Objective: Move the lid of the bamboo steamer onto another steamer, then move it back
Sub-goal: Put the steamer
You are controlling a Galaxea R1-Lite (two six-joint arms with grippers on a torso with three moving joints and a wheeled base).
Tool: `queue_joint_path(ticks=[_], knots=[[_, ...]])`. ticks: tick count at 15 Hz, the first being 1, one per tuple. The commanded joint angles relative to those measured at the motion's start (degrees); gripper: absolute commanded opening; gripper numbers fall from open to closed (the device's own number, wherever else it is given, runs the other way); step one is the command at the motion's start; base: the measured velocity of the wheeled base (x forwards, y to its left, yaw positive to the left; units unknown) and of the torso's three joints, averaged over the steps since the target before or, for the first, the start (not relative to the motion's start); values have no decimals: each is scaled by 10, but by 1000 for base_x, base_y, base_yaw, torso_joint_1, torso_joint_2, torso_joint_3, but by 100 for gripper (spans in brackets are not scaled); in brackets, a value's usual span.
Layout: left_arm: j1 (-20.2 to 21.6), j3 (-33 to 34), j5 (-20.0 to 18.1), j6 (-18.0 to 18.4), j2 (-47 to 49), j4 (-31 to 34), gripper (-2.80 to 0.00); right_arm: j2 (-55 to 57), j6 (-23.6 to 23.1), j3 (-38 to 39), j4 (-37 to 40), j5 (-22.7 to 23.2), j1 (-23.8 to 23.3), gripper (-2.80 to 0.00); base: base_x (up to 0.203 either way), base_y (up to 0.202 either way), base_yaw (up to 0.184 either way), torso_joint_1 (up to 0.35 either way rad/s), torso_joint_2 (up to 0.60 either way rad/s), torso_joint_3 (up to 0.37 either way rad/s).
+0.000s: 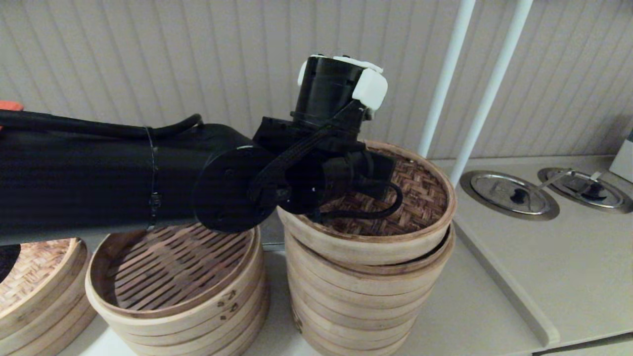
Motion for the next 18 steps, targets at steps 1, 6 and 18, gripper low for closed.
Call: queue_joint_path(ticks=[1,6,18], knots=[[-1,1,3,0,-2,0,-280,0,0,2,0,0,0,-280,0,0,0,0,0,0],[-2,10,5,-1,-2,-3,-280,0,0,2,0,0,0,-280,0,0,0,0,0,0],[-17,36,30,18,1,-51,-280,0,0,2,0,0,0,-280,0,0,0,0,0,0]])
